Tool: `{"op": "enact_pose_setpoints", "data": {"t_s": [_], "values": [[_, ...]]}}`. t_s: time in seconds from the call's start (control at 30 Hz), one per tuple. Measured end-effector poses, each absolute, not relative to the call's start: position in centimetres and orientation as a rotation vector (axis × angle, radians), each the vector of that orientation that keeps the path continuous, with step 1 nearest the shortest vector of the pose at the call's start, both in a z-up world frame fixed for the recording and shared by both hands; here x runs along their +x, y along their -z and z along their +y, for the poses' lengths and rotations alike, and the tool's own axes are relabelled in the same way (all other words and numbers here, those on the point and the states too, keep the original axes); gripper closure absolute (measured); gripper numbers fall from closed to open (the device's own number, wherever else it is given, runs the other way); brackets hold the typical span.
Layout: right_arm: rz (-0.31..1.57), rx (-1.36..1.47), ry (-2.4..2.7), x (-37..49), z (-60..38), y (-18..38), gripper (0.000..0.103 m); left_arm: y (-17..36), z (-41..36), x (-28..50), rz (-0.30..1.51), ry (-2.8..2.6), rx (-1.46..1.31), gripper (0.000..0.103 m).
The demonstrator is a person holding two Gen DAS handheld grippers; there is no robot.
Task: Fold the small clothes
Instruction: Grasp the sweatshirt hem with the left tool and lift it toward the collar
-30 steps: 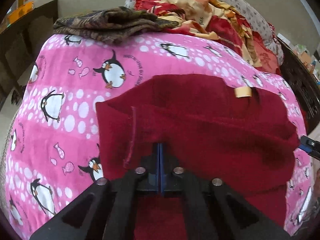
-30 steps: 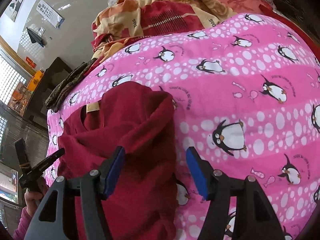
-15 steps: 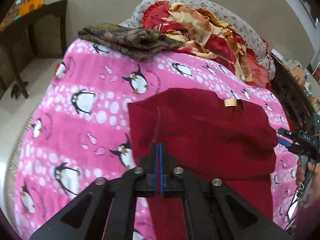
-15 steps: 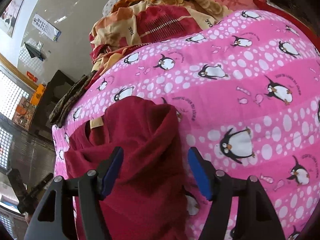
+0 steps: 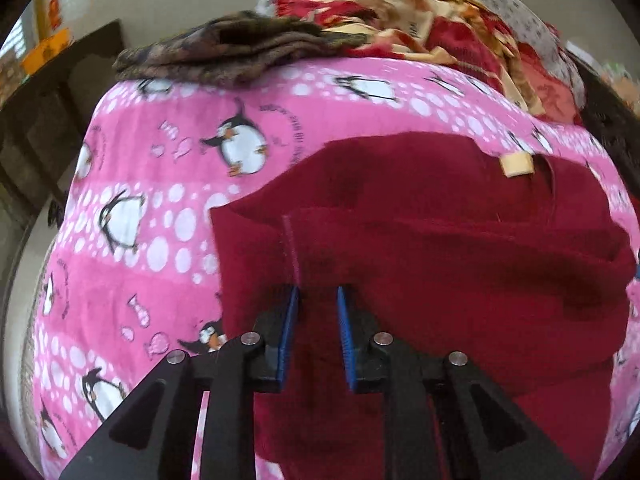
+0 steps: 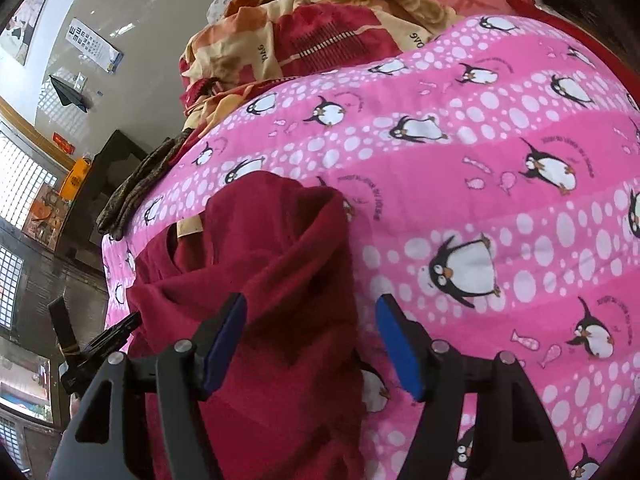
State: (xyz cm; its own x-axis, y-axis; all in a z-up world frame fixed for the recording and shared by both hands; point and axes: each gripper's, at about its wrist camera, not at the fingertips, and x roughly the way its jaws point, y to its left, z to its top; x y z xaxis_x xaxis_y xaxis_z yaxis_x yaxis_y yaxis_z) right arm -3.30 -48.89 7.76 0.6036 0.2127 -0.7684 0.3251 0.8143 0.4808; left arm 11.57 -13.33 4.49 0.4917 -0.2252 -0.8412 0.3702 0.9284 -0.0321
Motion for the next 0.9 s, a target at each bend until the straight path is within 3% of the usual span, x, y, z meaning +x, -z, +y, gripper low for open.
{"op": "enact_pose_setpoints", "data": {"t_s": [0.4, 0.77, 0.9], "values": [[0.913, 0.643, 0.061, -3.8, -48.8, -8.2, 0.032, -8.0, -9.0, 10.1, 0.972, 0.518, -0.004, 0.103], [0.934, 0.645, 0.031, -3.8, -47.7, -7.7, 0.032, -5.1, -9.7, 9.0, 1.161, 0.572, -0.138, 0.103], [0.927, 0.664, 0.038, -4.1, -48.1, -7.5, 0.032, -3.4, -9.9, 9.0, 1.220, 0.571, -0.255, 0.094]]}}
